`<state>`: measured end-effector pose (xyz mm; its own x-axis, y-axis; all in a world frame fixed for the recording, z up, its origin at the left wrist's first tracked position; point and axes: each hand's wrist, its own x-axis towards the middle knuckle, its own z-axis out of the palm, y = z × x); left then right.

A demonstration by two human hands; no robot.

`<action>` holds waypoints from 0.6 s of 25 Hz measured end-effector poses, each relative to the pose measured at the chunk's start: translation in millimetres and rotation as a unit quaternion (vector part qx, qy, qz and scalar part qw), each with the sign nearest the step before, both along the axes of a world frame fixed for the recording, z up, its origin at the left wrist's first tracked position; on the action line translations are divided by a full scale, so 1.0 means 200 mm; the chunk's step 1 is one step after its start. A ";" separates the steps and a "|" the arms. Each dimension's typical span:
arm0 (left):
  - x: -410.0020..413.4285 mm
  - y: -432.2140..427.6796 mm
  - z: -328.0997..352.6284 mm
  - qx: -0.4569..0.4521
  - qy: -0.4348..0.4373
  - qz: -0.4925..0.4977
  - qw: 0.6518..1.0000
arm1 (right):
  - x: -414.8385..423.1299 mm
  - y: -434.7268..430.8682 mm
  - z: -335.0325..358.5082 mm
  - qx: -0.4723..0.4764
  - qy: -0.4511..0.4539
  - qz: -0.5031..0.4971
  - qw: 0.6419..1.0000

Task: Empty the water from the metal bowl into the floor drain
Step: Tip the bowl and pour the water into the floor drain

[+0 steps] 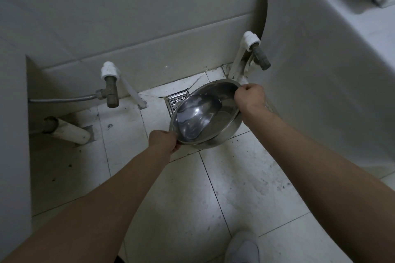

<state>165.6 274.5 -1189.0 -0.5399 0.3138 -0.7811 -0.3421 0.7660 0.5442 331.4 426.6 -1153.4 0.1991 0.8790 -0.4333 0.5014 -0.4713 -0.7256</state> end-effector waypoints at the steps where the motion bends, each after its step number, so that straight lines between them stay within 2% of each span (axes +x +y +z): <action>1: 0.00 0.00 0.00 -0.001 0.001 0.002 1.000 | 0.00 0.00 0.00 0.001 0.000 0.001 1.000; 15: -0.02 0.00 -0.02 -0.006 -0.006 0.000 1.000 | -0.02 0.01 -0.02 -0.004 -0.006 0.006 1.000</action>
